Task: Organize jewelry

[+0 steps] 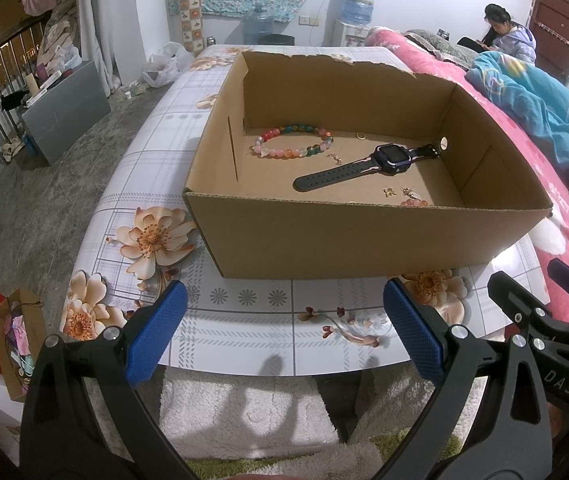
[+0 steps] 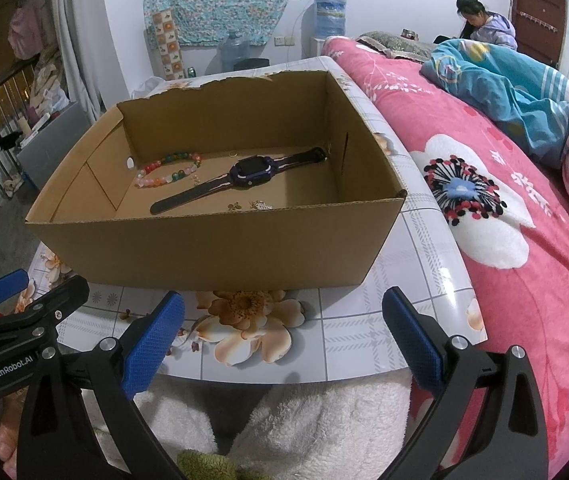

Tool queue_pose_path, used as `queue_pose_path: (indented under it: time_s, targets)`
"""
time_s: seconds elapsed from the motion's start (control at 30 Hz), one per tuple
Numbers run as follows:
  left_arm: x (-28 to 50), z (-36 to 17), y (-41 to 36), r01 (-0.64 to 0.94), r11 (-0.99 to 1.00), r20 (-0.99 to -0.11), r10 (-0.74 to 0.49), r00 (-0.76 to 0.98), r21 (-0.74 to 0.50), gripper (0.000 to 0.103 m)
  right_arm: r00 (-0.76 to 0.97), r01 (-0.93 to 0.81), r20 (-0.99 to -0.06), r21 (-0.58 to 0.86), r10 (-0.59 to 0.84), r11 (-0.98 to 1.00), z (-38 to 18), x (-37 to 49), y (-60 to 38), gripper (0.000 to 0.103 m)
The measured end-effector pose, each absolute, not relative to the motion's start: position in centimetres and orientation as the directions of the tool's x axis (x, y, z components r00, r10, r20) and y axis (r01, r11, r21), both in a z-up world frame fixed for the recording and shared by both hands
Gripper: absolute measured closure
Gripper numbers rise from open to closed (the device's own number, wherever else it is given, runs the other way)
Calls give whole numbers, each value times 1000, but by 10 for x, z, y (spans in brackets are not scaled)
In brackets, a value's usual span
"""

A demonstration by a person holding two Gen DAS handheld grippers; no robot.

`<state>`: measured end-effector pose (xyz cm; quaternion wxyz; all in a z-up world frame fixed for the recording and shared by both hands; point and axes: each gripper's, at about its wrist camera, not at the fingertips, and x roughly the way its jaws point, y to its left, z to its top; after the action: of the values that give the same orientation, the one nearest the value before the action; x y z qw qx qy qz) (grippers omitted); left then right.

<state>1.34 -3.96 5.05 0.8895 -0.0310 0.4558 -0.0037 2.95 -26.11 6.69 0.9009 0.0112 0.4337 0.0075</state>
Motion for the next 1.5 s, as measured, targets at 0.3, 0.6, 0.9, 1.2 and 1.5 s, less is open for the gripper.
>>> queue_pose_path:
  time_s: [0.3, 0.6, 0.9, 1.2, 1.5]
  targets:
    - [13, 51, -40, -21, 998, -811, -36, 584, -59, 8, 624, -4, -781, 27, 23, 1000, 67, 30, -262, 6]
    - [13, 51, -40, -22, 998, -811, -35, 584, -59, 8, 623, -4, -782, 26, 23, 1000, 67, 29, -261, 6]
    - [13, 51, -40, -21, 998, -811, -36, 584, -59, 8, 623, -4, -782, 27, 23, 1000, 68, 29, -261, 6]
    - [15, 50, -42, -19, 998, -817, -39, 575, -61, 8, 622, -2, -783, 30, 25, 1000, 67, 30, -261, 6]
    - [27, 46, -42, -23, 998, -831, -37, 554, -59, 8, 606, 10, -795, 51, 34, 999, 63, 40, -263, 6]
